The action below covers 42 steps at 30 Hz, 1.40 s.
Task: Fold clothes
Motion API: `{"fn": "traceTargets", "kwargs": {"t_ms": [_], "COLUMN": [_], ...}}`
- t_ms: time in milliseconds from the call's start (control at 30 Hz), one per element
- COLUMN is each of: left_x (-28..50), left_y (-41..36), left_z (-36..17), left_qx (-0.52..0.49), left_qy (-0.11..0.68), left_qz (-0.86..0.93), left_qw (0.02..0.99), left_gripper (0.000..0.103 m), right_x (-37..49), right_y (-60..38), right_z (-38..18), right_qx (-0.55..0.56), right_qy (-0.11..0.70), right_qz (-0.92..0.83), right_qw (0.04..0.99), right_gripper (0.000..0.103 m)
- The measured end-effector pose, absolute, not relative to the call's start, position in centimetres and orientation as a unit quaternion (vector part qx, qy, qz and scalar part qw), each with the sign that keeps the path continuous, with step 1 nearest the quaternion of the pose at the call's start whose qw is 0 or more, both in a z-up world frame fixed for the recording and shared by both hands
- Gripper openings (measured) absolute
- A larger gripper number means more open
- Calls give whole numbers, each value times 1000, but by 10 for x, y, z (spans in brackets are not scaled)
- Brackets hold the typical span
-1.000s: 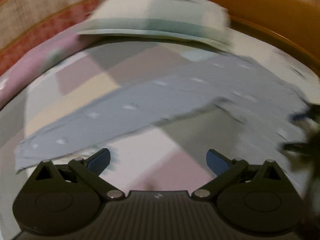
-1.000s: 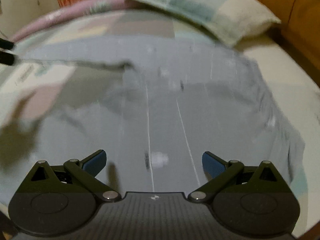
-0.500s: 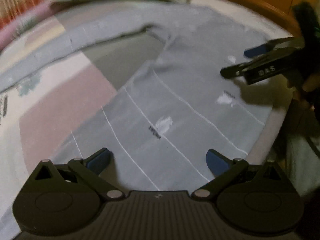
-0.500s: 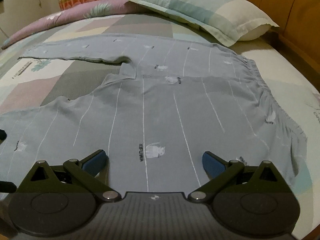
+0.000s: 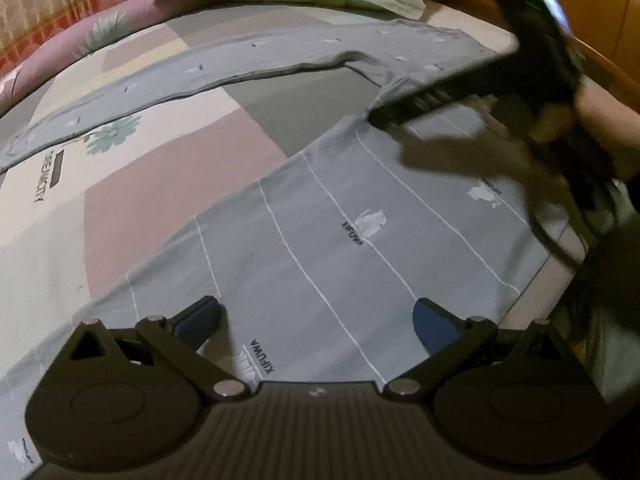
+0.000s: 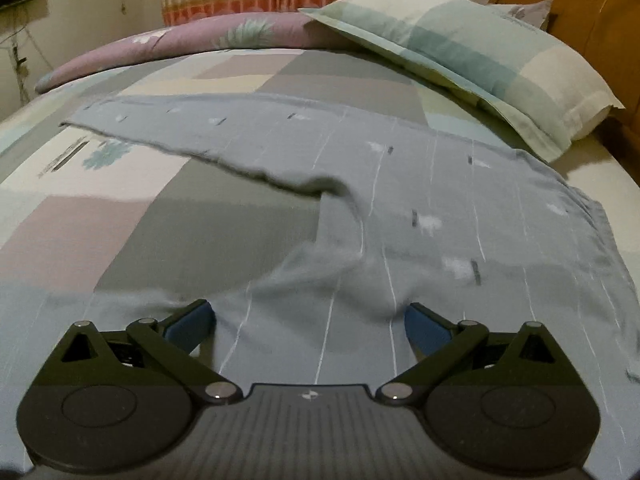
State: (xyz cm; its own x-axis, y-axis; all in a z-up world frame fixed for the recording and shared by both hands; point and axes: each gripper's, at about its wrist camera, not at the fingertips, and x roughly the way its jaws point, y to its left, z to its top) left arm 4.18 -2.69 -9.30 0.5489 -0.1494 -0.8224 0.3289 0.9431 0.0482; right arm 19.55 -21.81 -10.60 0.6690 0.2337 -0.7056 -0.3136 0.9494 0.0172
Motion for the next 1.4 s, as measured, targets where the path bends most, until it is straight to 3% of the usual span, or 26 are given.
{"fn": "traceTargets", "kwargs": {"t_ms": [200,867,1133,1400], "left_x": [41,50,81,106], "left_y": [-23,-25,-63,-90], "left_z": [-90,-88,-75,-82], "left_qx": [95,104,103,113], "left_qy": [454,430,417,431], "left_qz": [-131,-134,-216,-274], "left_qw": [876,887,877,852], "left_gripper": [102,102,102,102], "right_x": [182,150,180,266], "right_y": [-239,-276,-354,-469], "right_z": [-84,-108,-72,-63], "right_qx": [-37,-17,102,180], "right_qy": [390,394,390,368], "right_qz": [160,146,198,212], "right_qw": [906,907,894,887], "right_gripper": [103,103,103,103]}}
